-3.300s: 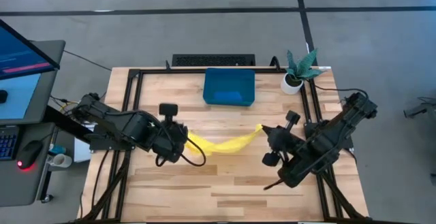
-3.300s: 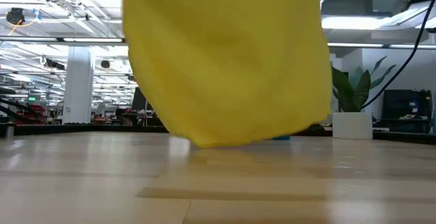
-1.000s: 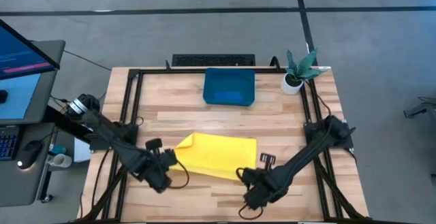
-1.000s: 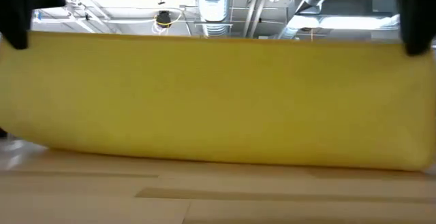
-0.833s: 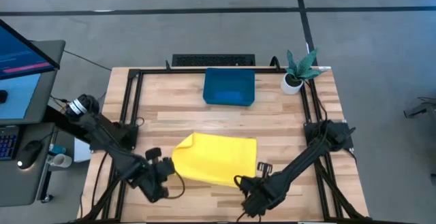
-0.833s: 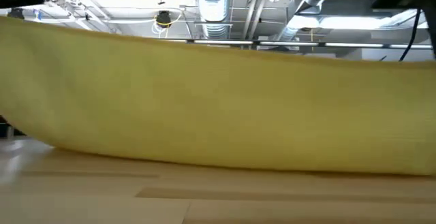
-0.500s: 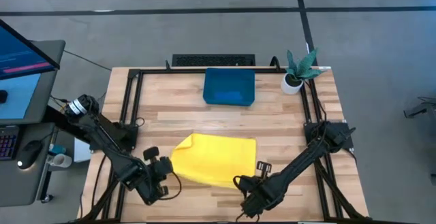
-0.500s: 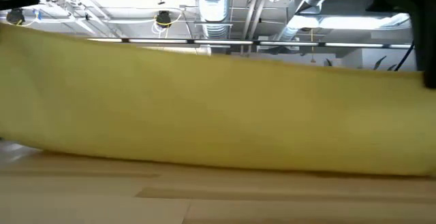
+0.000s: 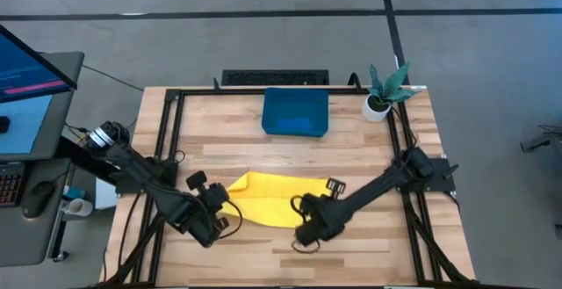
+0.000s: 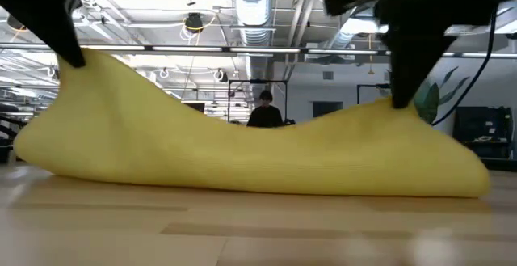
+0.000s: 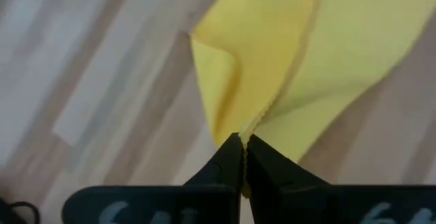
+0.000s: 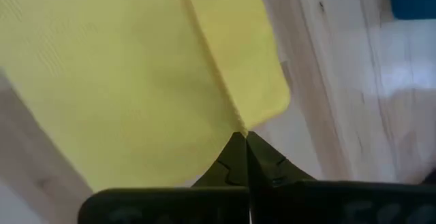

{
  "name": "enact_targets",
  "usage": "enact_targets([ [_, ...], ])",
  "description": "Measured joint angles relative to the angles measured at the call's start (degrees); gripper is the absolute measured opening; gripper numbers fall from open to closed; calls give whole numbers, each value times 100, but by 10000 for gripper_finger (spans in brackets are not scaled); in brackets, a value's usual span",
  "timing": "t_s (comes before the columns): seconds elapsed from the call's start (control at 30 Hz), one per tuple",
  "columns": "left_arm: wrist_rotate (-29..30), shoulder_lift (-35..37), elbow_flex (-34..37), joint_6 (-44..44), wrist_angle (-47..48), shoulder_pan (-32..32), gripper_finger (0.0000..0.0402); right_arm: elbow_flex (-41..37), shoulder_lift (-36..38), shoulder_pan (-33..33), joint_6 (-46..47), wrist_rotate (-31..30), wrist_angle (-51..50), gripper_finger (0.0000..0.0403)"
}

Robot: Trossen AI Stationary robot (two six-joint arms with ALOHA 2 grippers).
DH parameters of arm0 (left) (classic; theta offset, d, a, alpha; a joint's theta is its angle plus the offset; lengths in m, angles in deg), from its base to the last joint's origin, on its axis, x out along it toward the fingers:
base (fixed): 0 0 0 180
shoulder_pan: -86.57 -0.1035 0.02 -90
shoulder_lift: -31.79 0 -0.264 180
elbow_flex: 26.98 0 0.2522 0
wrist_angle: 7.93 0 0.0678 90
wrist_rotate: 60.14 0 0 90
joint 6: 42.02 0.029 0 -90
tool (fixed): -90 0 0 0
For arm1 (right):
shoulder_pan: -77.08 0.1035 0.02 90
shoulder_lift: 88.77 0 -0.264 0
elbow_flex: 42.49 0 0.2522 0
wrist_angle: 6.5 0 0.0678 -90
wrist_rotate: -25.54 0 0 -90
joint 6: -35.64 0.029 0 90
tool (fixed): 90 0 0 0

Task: Roll microfiber towels into tight, uniform cylinder then place into a basket
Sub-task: Roll the yellow microfiber cloth

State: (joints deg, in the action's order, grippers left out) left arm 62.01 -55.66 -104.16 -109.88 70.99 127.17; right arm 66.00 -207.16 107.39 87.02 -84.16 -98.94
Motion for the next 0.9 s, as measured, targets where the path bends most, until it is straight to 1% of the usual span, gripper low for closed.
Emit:
enact_targets([
  [0.1, 183, -183, -2, -72, 78, -115, 0, -122, 0, -191, -25, 3, 109, 3],
  [0.33, 342, -787, -2, -9, 251, -320, 0, -470, 0, -277, 103, 157, 261, 3],
  [0.4, 482, -887, -2, -86, 395, -390, 0, -520, 0, -312, 173, 143, 268, 3],
  [0.63, 765, -939, -2, -277, 602, -691, 0, -963, -3, -543, 504, 15, 487, 2],
  [0.8, 624, -939, -2, -176, 559, -882, 0, -1158, -2, -678, 515, -2, 746, 2],
  [0.9, 664, -939, -2, -20, 523, -961, 0, -1237, -2, -730, 517, 11, 790, 2],
])
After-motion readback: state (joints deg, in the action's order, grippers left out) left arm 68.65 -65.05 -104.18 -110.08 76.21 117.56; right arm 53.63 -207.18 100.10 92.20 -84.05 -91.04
